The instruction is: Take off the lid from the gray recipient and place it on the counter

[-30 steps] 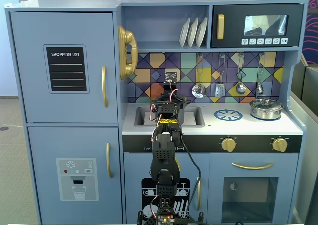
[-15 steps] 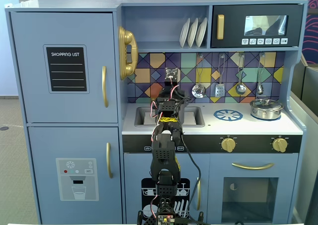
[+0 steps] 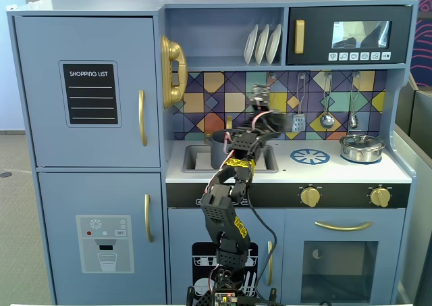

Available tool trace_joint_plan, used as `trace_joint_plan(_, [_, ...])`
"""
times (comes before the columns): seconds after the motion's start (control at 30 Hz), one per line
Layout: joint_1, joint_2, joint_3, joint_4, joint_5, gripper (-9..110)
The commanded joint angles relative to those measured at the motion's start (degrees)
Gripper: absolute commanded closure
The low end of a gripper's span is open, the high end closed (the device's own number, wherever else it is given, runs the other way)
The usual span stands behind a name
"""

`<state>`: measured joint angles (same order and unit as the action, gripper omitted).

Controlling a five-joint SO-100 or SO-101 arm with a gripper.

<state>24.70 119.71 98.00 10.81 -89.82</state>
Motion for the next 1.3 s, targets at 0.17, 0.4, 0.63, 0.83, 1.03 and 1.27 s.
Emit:
trace_joint_plan(0.17, [9.3,-5.3,6.0,-10.7,-1.6,102])
trace_joint_plan(0.4, [9.2,-12.4,9.8,-18.2,-3.3,102])
trace_joint_plan(0.63, [8.3,-17.2,9.8,-21.1,-4.3,102])
trace_joint_plan(0.83, [8.3,-19.2,11.8,-22.2,-4.6,102])
trace_joint_plan(1.03, [8.7,-19.3,12.5,-20.7,-3.0,102])
trace_joint_plan(1.27, [11.3,-17.1,13.2,-20.4,-1.3,74])
